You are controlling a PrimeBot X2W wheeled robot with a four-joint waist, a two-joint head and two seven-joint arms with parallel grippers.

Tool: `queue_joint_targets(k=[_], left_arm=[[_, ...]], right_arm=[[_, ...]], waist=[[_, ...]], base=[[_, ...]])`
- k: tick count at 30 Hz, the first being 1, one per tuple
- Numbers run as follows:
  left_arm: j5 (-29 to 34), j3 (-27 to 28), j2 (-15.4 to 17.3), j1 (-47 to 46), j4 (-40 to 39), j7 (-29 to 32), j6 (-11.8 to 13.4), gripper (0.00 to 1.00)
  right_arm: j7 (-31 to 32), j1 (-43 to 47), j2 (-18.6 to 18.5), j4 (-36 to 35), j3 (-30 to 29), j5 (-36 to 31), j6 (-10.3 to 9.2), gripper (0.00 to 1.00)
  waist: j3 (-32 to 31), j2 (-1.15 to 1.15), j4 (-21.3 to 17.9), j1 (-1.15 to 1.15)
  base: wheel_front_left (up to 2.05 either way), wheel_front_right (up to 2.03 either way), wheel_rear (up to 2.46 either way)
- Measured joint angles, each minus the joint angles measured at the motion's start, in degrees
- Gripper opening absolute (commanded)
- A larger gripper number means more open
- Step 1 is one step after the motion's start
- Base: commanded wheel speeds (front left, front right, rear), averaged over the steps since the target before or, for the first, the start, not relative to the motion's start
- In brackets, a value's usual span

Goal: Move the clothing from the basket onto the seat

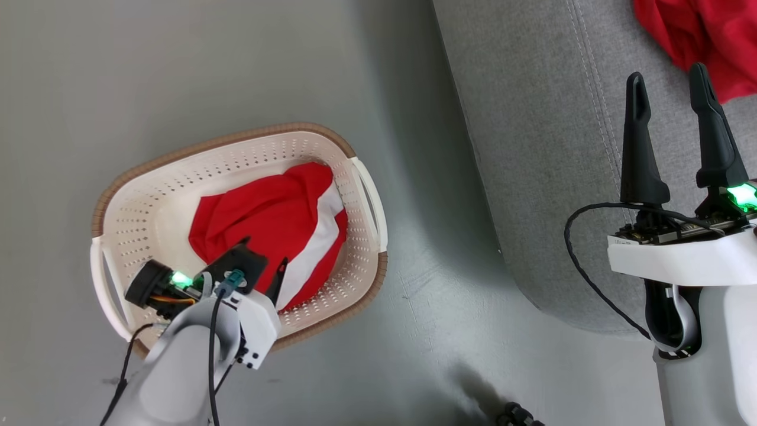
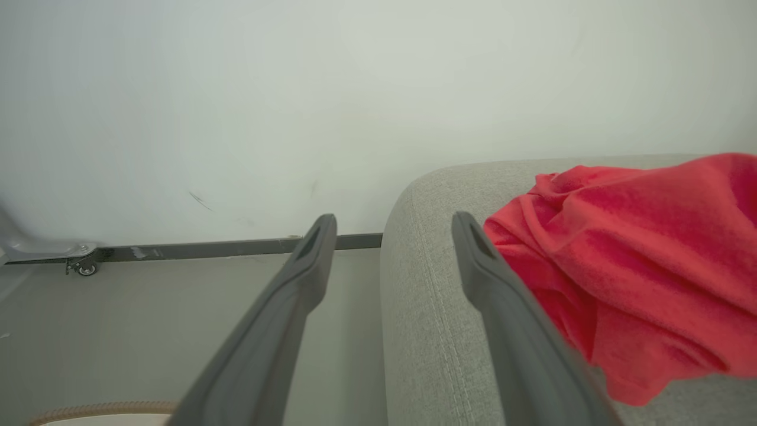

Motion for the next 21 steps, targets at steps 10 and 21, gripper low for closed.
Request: queue_joint_targets(k=[10,21], left_arm=[[-0.03,0.51,0.75,-3.02,2.45,0.46,-0.01,1.00],[0.04,0.94,2.03,-6.47,4.74,1.22,-0.01,1.00]], right_arm=[[-0.58,-2.47,0.00,0.31,0.85,0.63,0.00,1.00],[-1.54,-4.82,0.00,1.00,2.16,1.24,0.00,1.00]], waist=[[2.87,0.00,-1.92,0.00],[6.16,0.00,-3.62,0.00]], base=[[0.00,0.00,0.00],[0.00,0.00,0.00]])
